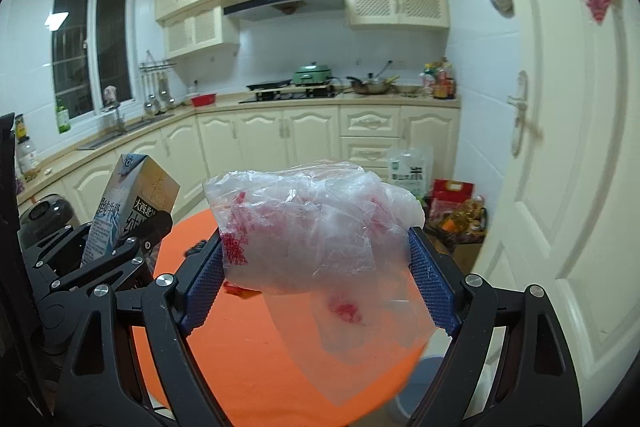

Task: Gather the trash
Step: 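Carry the milk carton and plastic bag with both grippers over the blue bin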

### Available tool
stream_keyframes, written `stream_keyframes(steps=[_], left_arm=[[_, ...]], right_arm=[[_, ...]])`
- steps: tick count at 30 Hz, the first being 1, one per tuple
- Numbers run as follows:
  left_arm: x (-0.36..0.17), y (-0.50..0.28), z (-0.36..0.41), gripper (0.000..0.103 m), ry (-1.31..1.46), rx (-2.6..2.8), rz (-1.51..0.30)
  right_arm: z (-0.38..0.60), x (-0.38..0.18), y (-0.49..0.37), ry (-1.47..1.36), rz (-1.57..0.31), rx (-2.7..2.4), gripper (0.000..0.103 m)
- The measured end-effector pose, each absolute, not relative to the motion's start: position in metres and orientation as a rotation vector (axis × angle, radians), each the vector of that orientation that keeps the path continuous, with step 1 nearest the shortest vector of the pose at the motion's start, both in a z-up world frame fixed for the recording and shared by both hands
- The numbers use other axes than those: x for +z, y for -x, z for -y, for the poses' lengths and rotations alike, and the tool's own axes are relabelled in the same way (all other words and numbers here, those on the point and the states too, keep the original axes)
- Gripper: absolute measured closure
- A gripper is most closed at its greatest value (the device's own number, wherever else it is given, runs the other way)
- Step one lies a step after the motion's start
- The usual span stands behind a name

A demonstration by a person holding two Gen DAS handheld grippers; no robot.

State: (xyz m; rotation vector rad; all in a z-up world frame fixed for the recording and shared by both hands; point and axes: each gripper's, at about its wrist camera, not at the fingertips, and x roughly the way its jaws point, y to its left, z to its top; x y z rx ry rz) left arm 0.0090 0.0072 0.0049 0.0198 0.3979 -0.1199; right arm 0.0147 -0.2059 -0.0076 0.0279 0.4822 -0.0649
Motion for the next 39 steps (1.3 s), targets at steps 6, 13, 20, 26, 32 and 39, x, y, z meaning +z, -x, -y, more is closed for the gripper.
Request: stream_keyframes(steps=[6,13,20,26,32,39], left_arm=[[-0.003,-0.019,0.029,0.069,-0.076,-0.278,-0.460],[-0.032,-0.030,0.104,0.069,-0.179,-0.506,-0.585],[-0.110,-0.062,0.200,0.069,-0.315,-0.620,-0.801],[-0.216,-0.095,0.261,0.069,-0.531,-0.589,-0.944],[-0.306,-0.134,0.300,0.069,-0.576,-0.553,-1.069],[-0.364,-0.203,0.311,0.068,-0.424,-0.634,-1.190]], right_arm=[[0.252,-0.018,0.007,-0.065,-0.510,-0.225,0.019],[0.333,-0.059,0.036,-0.158,-0.639,-0.471,0.019],[0.409,-0.145,0.055,-0.246,-0.832,-0.666,0.019],[0.460,-0.258,0.053,-0.363,-1.057,-0.682,0.019],[0.500,-0.346,0.038,-0.435,-1.199,-0.674,0.019],[0.539,-0.392,0.013,-0.464,-1.212,-0.608,0.019]])
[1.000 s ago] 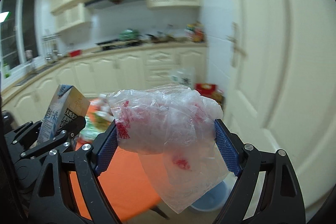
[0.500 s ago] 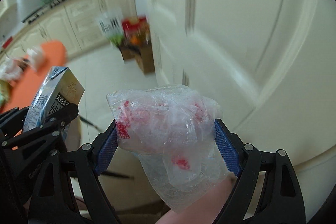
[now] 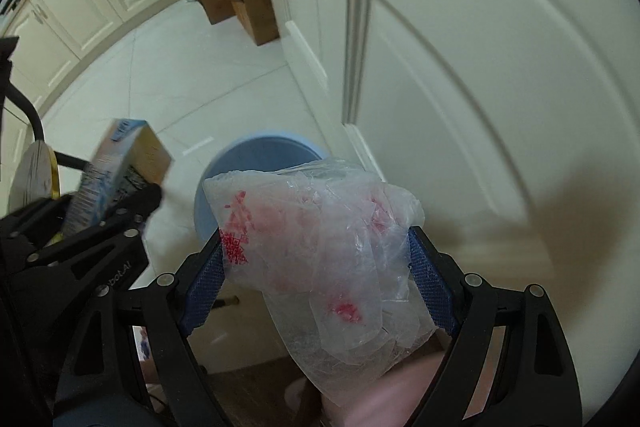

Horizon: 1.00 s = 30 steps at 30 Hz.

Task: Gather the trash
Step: 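Carry the milk carton and plastic bag with both grippers over the blue bin, then open both grippers to drop the carton and bag into the blue bin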

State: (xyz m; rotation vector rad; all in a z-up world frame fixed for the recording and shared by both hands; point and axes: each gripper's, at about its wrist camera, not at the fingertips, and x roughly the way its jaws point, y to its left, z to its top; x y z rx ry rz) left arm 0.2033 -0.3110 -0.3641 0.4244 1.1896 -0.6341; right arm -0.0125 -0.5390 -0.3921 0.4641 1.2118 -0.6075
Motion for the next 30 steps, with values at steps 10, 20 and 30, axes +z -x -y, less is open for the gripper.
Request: stream_keyframes(steps=[10,20,30], left_arm=[[-0.421,-0.267,0.313,0.053,-0.389,-0.614,-1.375],[-0.435,-0.274,0.325,0.049,-0.466,-0.567,-1.399],[-0.372,-0.208,0.322,0.049,-0.485,-0.632,-1.298]], right_arm=[[0.561,-0.426,-0.021,-0.517,-1.266,-0.546,0.015],[0.556,-0.436,-0.028,-0.470,-1.345,-0.554,0.012],[0.535,-0.366,0.010,-0.419,-1.286,-0.659,0.013]])
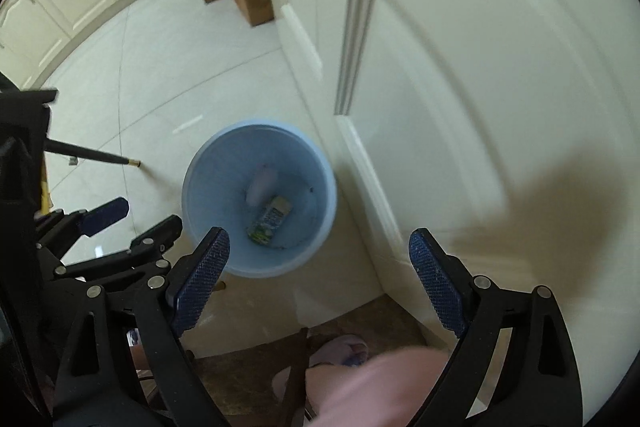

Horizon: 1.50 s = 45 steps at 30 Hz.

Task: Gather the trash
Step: 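Open both grippers to drop the carton and bag into the blue bin, then move both grippers back from the bin to the orange table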

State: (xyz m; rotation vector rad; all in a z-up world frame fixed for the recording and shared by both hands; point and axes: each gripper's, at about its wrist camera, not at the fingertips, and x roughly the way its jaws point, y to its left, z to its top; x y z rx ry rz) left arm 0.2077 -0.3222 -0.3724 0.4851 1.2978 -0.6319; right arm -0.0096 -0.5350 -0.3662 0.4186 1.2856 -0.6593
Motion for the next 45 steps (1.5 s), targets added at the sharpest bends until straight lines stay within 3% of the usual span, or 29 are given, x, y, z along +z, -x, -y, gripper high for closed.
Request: stream_keyframes(steps=[10,16,20,23,34,45], left_arm=[[-0.253,-0.099,0.297,0.048,-0.434,-0.794,-1.086],[-0.166,-0.055,0.242,0.047,-0.328,-0.765,-0.906],[-0.116,-0.039,0.183,0.033,-0.255,-0.667,-0.767],[-0.084,-0.029,0.131,0.032,-0.205,-0.554,-0.670],[-0.014,0.020,-0.023,0.014,-0.058,-0.133,-0.444],[0.016,0.087,-0.036,0.003,0.009,0.067,-0.294]], right_arm=[[0.477,-0.240,0.083,-0.335,-1.078,-0.793,0.012],[0.431,-0.158,0.108,-0.249,-0.904,-0.780,0.011],[0.390,-0.108,0.104,-0.194,-0.766,-0.683,0.005],[0.357,-0.077,0.094,-0.144,-0.674,-0.601,0.002],[0.243,-0.004,0.043,-0.053,-0.460,-0.285,0.001],[0.190,0.026,0.030,0.021,-0.349,-0.144,0.000]])
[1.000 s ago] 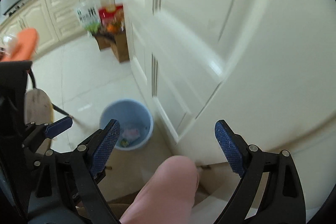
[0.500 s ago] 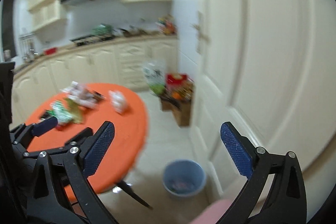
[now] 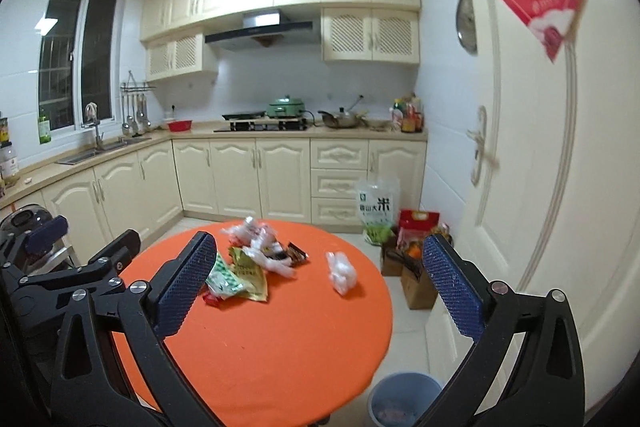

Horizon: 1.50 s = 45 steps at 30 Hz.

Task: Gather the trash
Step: 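Move both grippers back from the bin to the orange table, then grasp the crumpled white paper with the left gripper while the right grasps the green-checked wrapper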

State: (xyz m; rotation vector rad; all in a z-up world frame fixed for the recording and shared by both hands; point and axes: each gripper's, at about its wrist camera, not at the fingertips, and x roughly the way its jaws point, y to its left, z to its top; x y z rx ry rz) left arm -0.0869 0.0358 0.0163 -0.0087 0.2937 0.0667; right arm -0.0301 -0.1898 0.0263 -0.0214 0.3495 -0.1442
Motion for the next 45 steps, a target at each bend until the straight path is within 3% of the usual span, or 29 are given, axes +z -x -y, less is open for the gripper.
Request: stream_keyframes(steps=[17,30,45], left_arm=[[0.008,0.106,-0.030,0.001,-0.002,0.104,-0.261],[0.017,0.072,-0.044,0.001,-0.008,0.098,-0.318],[-0.047,-0.067,-0.098,0.001,-0.045,0.150,-0.636]], right_arm=[[0.183,0.032,0.035,0.025,-0.330,-0.131,0.000],[0.186,0.022,0.015,0.035,-0.376,-0.139,0.000],[0.161,-0.077,-0.114,0.039,-0.728,-0.035,0.000]])
